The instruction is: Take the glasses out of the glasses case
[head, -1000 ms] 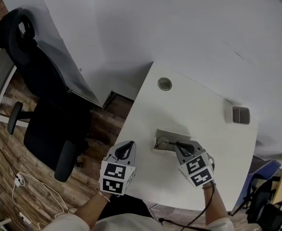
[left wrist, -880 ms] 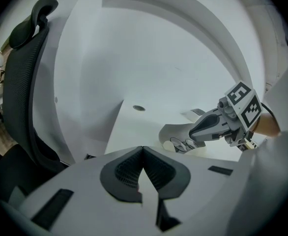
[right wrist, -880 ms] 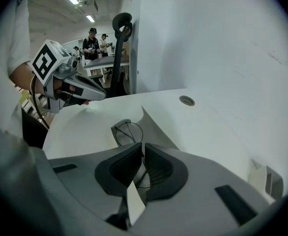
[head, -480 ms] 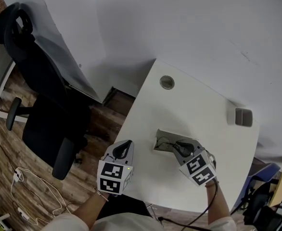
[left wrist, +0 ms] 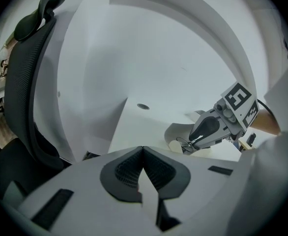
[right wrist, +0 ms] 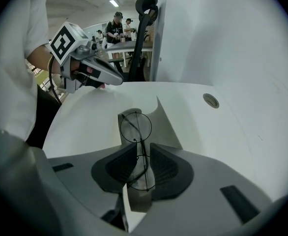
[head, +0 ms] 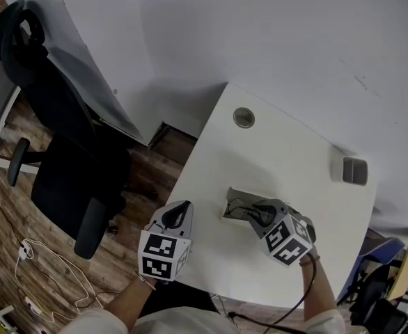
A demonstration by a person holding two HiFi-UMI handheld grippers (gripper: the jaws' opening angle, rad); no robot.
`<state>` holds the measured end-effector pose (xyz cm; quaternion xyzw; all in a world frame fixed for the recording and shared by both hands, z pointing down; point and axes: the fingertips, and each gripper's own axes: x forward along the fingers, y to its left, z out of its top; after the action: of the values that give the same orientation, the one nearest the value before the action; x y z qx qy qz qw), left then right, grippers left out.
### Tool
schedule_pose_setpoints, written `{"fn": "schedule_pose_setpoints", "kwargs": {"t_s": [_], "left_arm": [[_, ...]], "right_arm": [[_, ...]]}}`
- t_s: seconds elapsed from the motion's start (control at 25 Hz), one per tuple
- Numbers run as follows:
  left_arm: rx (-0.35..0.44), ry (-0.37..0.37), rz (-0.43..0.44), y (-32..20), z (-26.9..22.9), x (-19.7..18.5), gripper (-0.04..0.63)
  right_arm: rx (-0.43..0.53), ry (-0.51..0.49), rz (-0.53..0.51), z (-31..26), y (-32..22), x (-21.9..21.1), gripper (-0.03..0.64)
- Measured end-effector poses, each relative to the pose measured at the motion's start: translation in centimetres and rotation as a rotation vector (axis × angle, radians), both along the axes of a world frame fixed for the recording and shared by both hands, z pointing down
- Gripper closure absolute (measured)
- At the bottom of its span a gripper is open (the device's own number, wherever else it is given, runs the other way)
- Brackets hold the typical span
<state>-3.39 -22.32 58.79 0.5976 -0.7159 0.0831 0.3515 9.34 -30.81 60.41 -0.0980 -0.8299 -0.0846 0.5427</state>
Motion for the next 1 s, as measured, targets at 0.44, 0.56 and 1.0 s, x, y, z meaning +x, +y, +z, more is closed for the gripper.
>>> {"fn": "schedule_pose_setpoints", "kwargs": {"t_s": [0.44, 0.56, 1.0], "left_arm": [[0.0, 0.01, 0.013, -0.04, 0.29, -0.03, 0.578], [0.003, 0.012, 0.018, -0.1, 0.22, 0.09, 0.578], [0.014, 0.021, 0.04, -0.32, -0.14, 0.16, 0.578]], "right_arm": [[-0.055, 0.084, -0.064, 0.56, 0.23, -0.14, 0.528], [-0.06, 0.113, -0.088, 0.67, 0.35, -0.16, 0.543], [-0.045, 0.111, -0.081, 0.5, 0.59, -0.23, 0.572]]}}
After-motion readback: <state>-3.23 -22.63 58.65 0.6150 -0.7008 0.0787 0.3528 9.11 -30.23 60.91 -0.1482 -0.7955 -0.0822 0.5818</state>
